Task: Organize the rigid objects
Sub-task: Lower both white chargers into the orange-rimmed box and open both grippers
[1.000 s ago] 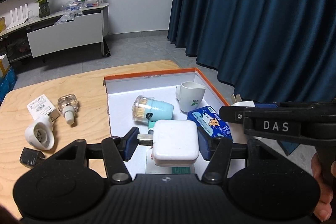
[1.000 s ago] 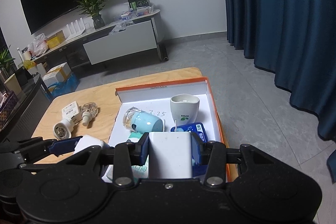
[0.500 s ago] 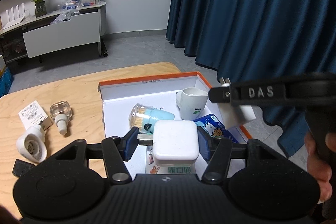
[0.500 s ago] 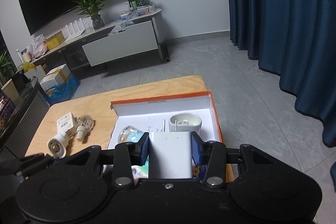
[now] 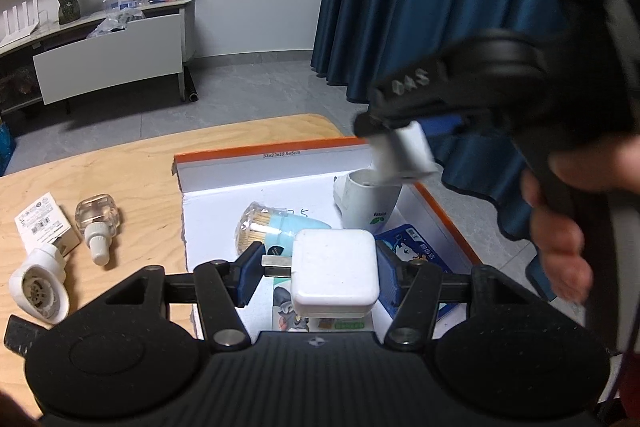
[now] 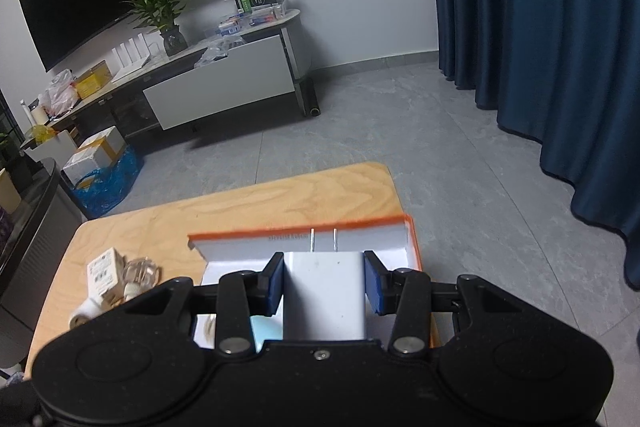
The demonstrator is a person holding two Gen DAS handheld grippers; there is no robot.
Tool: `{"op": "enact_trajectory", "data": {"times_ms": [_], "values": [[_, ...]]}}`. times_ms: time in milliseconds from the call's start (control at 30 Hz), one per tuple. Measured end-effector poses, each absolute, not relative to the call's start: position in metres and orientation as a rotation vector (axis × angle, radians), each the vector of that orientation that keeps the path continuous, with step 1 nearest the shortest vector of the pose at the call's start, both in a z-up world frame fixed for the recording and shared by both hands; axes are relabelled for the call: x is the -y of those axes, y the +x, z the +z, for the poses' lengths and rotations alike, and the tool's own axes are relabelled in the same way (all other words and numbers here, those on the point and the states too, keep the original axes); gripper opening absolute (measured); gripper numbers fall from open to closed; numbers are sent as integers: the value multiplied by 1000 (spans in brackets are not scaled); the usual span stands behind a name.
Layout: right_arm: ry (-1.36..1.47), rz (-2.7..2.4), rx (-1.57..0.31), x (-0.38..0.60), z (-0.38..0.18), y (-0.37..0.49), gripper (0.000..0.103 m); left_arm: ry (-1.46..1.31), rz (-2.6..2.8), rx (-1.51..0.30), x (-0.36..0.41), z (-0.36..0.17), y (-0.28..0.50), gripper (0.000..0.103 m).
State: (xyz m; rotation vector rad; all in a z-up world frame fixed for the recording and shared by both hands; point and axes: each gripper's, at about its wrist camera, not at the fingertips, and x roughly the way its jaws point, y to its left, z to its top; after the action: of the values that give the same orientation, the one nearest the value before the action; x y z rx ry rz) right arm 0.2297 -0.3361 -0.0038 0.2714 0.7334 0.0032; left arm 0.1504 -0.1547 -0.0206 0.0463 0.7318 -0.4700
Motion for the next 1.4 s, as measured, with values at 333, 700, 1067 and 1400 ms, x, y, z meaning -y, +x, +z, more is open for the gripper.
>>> {"op": "enact_trajectory", "data": {"times_ms": [333,700,1067,1400], "values": [[284,13,-719,338,-6,248,59,21,-500,-740,165,-23,159,59],[276,2,-607,349,22,189,68,-33,-515,-716,163,-13,160,76],[250,30,-626,318,19,153,70,-48,-372,-726,112,-5,144,83],[223,102,-667,273,9,148,71,-76,-271,-722,59,-3,134,85]]}}
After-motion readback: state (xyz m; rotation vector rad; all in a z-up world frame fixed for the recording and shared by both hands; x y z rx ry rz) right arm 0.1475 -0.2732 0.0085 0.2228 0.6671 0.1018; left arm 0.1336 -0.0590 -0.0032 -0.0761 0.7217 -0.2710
